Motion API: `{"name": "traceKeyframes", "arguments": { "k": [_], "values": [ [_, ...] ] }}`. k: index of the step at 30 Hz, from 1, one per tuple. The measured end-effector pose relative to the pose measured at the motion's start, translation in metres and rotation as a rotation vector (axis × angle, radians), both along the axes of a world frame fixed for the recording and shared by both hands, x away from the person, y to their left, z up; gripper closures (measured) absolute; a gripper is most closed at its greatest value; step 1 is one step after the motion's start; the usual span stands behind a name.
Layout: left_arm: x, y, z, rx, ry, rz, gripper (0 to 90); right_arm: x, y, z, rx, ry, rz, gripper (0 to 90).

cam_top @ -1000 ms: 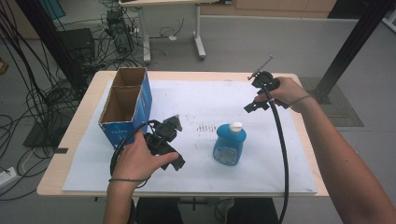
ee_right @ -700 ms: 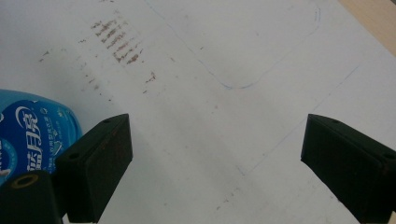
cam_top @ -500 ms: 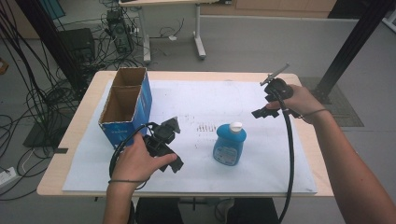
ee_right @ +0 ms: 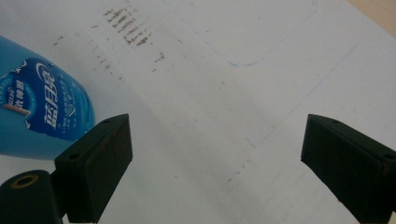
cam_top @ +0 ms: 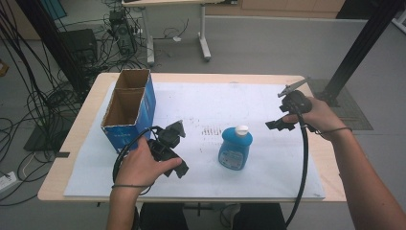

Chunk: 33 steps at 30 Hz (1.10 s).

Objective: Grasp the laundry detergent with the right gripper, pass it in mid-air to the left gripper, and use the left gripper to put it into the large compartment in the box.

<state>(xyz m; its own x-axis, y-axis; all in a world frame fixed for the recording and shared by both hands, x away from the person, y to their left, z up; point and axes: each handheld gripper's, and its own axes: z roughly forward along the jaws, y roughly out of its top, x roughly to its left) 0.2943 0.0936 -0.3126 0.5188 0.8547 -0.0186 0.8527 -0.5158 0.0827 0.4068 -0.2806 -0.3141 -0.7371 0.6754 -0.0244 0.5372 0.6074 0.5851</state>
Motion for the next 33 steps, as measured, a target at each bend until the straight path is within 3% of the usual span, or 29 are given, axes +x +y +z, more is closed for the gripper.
{"name": "traceKeyframes", "arguments": {
  "k": [13, 33],
  "values": [
    [0.0, 0.002, 0.0, -0.002, 0.003, 0.012, 9.2, -0.023, -0.007, -0.009, 0.027, -0.023, 0.004, 8.6],
    [-0.002, 0.005, -0.005, -0.004, 0.012, 0.031, 8.1, -0.047, -0.01, -0.028, 0.055, -0.021, 0.018, 8.6]
  ]
}}
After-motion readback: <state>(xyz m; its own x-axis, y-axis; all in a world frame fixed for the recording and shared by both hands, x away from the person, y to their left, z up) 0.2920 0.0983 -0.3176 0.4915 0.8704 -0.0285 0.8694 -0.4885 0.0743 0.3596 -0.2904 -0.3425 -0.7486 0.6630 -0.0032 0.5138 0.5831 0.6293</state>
